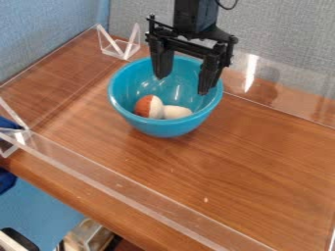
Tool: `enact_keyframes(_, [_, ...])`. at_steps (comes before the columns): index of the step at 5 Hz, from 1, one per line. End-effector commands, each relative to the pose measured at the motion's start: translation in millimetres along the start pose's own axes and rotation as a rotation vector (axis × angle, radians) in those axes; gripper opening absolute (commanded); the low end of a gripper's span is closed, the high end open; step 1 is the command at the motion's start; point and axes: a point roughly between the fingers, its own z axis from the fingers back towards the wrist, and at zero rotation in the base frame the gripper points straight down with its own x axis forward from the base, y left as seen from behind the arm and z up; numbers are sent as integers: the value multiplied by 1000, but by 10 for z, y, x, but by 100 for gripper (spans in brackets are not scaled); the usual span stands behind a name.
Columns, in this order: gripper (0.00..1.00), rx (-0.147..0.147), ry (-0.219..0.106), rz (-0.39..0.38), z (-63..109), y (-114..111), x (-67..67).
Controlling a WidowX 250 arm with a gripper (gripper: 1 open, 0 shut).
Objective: Remove the mushroom from inside the blue bowl and put it on the table
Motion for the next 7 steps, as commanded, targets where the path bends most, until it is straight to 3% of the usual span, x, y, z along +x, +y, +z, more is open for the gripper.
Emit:
enact_keyframes(1, [100, 22, 18, -12, -85, 131, 102])
enact_keyframes(2, [100, 51, 42, -36, -163, 259, 201])
enact_keyframes(4, [100, 76, 77, -42, -284, 477, 316])
enact_keyframes(7, [100, 84, 145, -47, -536, 613, 446])
